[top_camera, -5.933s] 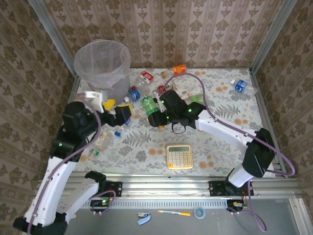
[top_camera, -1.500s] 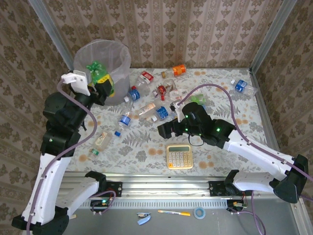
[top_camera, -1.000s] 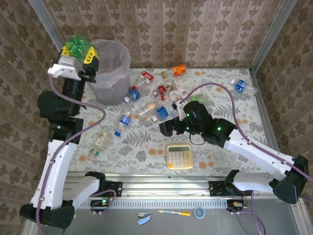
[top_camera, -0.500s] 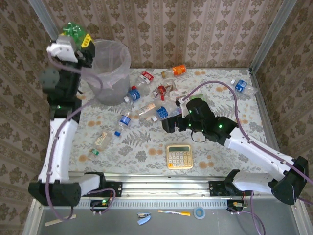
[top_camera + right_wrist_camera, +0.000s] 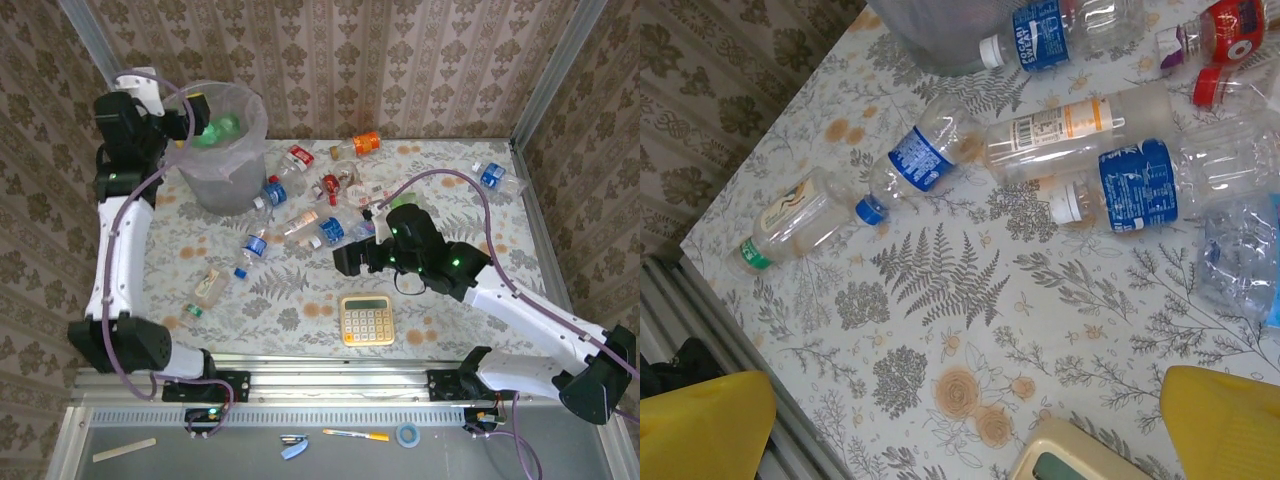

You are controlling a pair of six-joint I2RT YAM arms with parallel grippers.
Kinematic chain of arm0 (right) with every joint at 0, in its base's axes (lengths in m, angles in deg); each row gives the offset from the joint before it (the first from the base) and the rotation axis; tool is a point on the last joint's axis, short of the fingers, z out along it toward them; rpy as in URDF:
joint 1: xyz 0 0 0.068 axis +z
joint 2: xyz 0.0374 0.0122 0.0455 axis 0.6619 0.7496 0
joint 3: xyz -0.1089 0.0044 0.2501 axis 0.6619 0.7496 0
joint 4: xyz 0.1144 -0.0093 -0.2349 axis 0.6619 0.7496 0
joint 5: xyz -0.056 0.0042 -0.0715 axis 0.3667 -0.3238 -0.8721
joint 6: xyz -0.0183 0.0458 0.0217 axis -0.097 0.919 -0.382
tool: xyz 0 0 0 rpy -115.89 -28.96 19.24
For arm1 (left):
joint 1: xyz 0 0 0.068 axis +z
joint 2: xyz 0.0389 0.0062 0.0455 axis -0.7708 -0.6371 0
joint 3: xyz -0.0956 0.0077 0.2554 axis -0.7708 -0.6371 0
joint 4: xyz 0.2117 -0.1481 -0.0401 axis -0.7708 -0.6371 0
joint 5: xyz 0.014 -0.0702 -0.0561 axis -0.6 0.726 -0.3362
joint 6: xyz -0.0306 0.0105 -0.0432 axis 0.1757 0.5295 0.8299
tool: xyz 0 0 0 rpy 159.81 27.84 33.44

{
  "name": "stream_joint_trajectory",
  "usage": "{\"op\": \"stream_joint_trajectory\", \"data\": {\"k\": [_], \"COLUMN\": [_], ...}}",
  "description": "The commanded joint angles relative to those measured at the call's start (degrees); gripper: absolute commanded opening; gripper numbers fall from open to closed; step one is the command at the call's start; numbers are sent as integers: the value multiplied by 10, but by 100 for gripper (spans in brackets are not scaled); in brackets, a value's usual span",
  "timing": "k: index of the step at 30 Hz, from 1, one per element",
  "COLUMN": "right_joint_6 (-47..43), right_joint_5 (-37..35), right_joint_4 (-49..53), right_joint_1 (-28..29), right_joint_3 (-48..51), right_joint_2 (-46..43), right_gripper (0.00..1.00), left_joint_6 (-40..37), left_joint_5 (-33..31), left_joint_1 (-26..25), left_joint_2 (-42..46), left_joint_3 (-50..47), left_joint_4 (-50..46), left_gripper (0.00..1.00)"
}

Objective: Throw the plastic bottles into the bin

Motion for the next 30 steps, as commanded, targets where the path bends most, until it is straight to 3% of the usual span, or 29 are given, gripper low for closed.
{"op": "stream_joint_trajectory", "data": {"k": [1, 6, 10, 21, 30], "right_joint_6": [11, 14, 40, 132, 195], "right_joint_5": [9, -2, -18, -12, 17], "right_joint_4": [-5, 3, 21, 69, 35], "right_joint_1": [-4, -5, -22, -116, -173], "right_joint_3": [10, 9, 11, 13, 30], "right_joint_2": [-8, 1, 10, 72, 132], "right_gripper": [100, 100, 100, 99, 98], "left_joint_6": [10, 20, 42, 58, 46], "left_joint_5": [7, 23, 69, 162, 202], "left_joint_1": [3, 3, 3, 2, 2], "left_joint_2": [80, 130, 192, 340, 397], "left_joint_3": [29, 39, 3, -79, -125], "left_joint_4": [-10, -58, -32, -21, -52], "left_gripper": [100, 100, 100, 100, 100]}}
